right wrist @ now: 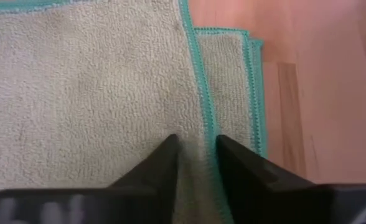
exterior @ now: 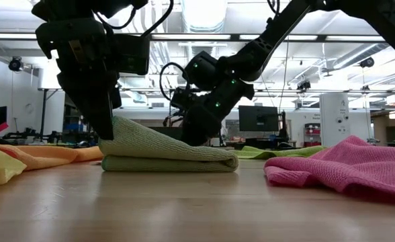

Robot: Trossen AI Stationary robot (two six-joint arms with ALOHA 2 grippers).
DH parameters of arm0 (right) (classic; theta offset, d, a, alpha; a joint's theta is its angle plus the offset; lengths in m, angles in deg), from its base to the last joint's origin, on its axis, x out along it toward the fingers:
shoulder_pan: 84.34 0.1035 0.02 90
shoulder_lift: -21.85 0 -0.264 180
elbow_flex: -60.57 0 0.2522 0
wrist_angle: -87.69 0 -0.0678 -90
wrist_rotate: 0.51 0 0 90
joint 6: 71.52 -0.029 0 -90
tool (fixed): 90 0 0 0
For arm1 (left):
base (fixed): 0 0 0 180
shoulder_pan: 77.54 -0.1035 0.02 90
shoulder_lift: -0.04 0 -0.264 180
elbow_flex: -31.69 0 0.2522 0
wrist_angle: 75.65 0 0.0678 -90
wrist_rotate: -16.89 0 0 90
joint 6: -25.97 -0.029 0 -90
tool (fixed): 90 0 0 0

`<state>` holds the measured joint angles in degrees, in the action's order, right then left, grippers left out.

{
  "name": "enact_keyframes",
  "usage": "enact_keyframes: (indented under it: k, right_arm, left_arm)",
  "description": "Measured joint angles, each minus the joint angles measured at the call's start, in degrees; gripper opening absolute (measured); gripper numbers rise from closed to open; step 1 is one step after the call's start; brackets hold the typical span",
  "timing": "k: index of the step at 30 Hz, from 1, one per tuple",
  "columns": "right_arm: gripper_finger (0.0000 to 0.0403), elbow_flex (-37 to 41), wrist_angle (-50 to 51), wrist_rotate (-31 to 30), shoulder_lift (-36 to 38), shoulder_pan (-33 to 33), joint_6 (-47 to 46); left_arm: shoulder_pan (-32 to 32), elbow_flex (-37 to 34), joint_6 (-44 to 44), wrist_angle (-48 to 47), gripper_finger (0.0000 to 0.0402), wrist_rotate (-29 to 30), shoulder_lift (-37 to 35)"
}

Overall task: Fold microfiber towels
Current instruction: Fold the blue towel

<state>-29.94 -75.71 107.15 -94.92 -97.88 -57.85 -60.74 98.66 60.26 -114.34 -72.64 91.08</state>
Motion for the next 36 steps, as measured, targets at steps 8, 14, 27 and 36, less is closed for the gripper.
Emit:
enact_keyframes:
  k: [8,14,27,36]
  right_arm:
    - [0.0012,0.1,0.8,0.8,0.9,0.0,-0.1]
    - [0.0009,0.3,3.5,0.3,5.7,0.0,1.2]
    - [0.0009,1.8,4.7,-8.8,9.8,0.1,1.4]
    - [0.0009,2.1,4.6,-11.8,9.8,-0.1,0.9]
  left_arm:
    - [0.0,0.0,0.0,0.0,0.0000,0.1,0.0]
    - [0.0,0.4,0.0,-0.9,0.0000,0.1,-0.9]
    - [-0.3,-0.1,-0.2,-5.6,0.0000,5.2,-1.0]
    - [-0.7,-2.8,-0.1,-4.9,0.0000,8.9,-1.0]
